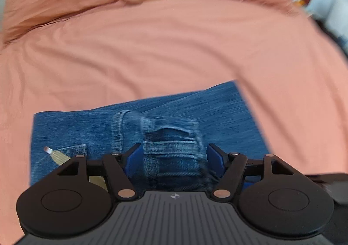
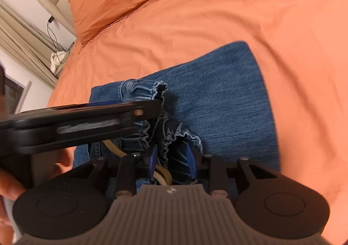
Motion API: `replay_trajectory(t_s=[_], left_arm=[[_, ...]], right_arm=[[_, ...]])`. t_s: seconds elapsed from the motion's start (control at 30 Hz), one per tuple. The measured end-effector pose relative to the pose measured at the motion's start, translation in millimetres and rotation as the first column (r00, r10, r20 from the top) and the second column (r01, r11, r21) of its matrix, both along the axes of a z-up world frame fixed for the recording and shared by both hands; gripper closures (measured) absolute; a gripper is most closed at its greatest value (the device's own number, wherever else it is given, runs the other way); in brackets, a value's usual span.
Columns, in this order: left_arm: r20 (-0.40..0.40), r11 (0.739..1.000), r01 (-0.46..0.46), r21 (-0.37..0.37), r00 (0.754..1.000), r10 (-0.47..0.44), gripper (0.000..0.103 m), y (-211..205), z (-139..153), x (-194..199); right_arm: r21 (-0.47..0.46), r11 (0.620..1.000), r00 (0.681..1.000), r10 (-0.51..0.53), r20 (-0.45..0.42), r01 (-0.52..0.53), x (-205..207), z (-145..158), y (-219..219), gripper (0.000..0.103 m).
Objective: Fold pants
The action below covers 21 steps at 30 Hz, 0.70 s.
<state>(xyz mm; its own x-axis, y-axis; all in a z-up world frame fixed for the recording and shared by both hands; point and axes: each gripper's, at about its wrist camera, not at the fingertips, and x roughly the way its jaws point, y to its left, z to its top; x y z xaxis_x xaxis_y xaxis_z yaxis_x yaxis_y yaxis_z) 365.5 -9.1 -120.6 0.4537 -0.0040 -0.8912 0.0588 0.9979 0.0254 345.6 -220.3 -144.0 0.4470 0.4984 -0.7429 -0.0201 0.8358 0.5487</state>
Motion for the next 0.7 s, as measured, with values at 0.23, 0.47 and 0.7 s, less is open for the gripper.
replay_trajectory(t_s=[0.23, 0.47, 0.7], left_arm=[[-0.060, 0.989, 0.030, 0.146, 0.998, -0.021, 0.032, -17.1, -31.1, 15.3], [0.050, 0.998, 0.044, -0.040, 0.998, -0.042, 0.066, 24.3, 16.9, -9.0], [0.132, 0.984, 0.103, -0.146, 0.988, -0.084, 0.068, 59.7, 72.0, -50.7]], right_arm=[[0.071, 0.997, 1.000, -0.013, -0.029, 0.015, 16.4, -25.2, 0.2, 0.084], [0.153, 0.988, 0.999, -0.027, -0.037, 0.032, 11.9, -29.5, -15.0, 0.081], [0.255, 0.965, 0.997, -0.042, -0.071, 0.059, 19.3, -37.7, -8.7, 0.075]])
